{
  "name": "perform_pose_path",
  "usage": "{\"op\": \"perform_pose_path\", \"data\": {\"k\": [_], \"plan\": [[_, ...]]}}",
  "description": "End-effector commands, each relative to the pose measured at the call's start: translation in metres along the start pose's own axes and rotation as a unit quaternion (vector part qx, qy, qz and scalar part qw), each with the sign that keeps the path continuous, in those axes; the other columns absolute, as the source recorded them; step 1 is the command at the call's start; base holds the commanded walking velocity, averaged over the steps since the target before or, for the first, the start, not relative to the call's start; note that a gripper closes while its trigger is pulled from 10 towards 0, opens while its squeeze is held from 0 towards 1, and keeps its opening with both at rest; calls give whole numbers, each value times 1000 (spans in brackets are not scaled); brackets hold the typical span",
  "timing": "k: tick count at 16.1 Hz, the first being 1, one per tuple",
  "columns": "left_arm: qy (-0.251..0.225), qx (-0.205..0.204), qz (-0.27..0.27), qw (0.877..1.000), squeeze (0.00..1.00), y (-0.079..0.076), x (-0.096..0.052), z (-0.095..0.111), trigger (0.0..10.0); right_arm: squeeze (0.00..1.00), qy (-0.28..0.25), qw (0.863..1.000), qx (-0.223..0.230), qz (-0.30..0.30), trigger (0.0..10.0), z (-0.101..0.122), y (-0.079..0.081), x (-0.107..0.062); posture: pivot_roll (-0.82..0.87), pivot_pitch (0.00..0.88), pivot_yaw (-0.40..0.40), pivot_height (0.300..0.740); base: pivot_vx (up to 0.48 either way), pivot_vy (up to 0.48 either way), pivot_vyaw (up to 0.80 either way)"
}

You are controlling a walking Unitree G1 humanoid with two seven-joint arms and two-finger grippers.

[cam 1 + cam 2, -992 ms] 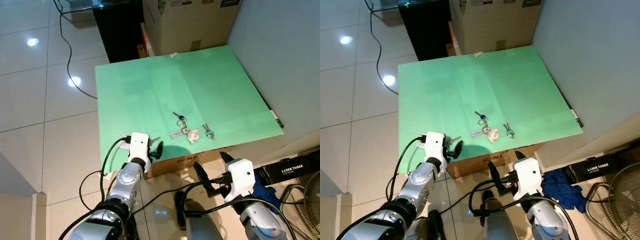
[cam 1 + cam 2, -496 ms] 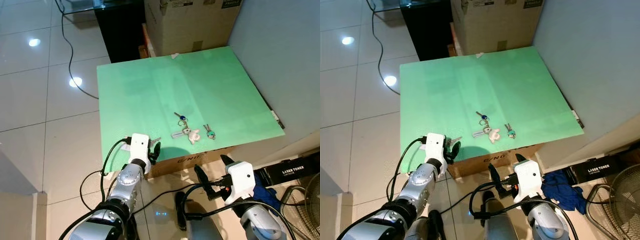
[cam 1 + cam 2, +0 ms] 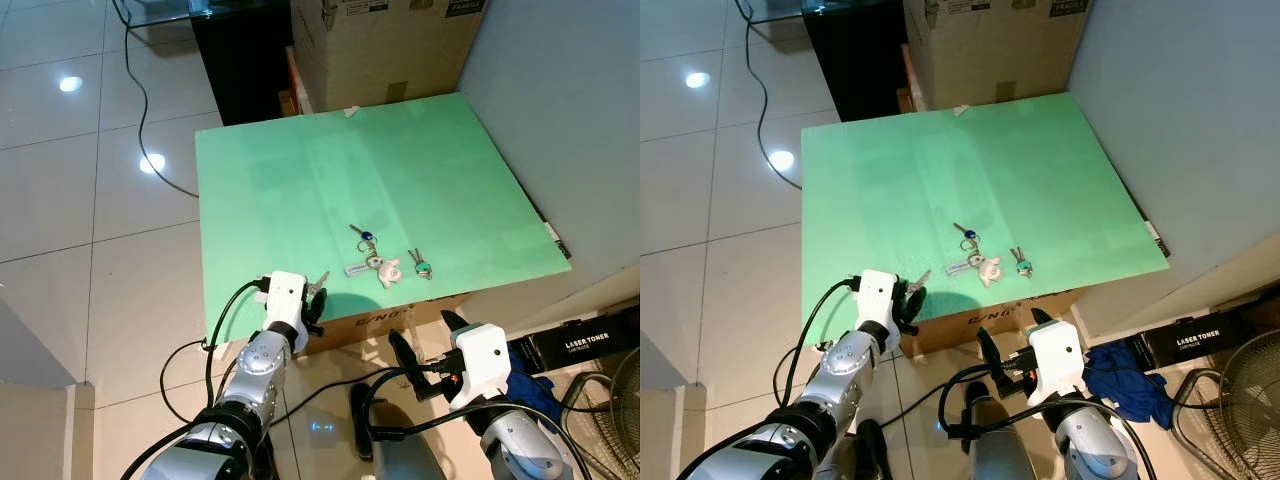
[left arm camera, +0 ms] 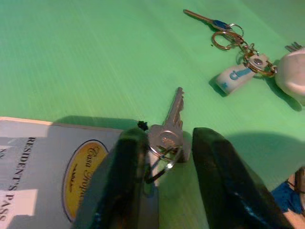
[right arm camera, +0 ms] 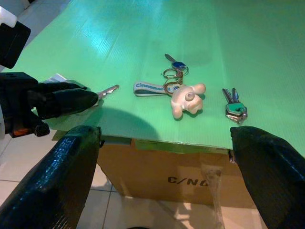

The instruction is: Hang keys on a hook

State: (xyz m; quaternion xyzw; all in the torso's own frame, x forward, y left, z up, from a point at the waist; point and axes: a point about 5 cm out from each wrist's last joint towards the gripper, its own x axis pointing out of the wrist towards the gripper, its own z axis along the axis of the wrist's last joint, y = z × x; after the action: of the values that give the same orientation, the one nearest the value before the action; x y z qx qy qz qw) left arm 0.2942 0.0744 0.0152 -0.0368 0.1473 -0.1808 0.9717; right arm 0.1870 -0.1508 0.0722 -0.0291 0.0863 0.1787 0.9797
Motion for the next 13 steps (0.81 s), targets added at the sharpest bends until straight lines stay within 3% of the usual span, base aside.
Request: {"op": "perform_pose_path", "data": {"k": [1,3,7,8,12,13], "plan": [[32,-18,-15,999,0,-6,-5,-16,0,0,11,1000,3,-7,10000,-5,-1,-3,-367,258,24,740,0,0,0],[23,-22,-17,999,0,-5,-4,-11,0,0,6,1000,4,-11,10000,-3,-3,-2,-366,253,27,740,0,0,0],[-79,-31,-27,996,0,6,14,47,0,0,-19,999,11,-45,10000,5,-18,13,-317,189,34,740,0,0,0],[-118,-40,-32,992,0,8,19,71,0,0,-28,998,14,-51,10000,8,-23,22,-308,172,37,740,0,0,0],[-188,-62,-38,980,0,19,20,117,0,0,-48,997,20,-52,10000,14,-25,43,-261,98,51,740,0,0,0],[-192,-46,-41,980,0,21,18,119,0,0,-49,997,21,-50,10000,14,-24,45,-251,89,53,740,0,0,0]]}}
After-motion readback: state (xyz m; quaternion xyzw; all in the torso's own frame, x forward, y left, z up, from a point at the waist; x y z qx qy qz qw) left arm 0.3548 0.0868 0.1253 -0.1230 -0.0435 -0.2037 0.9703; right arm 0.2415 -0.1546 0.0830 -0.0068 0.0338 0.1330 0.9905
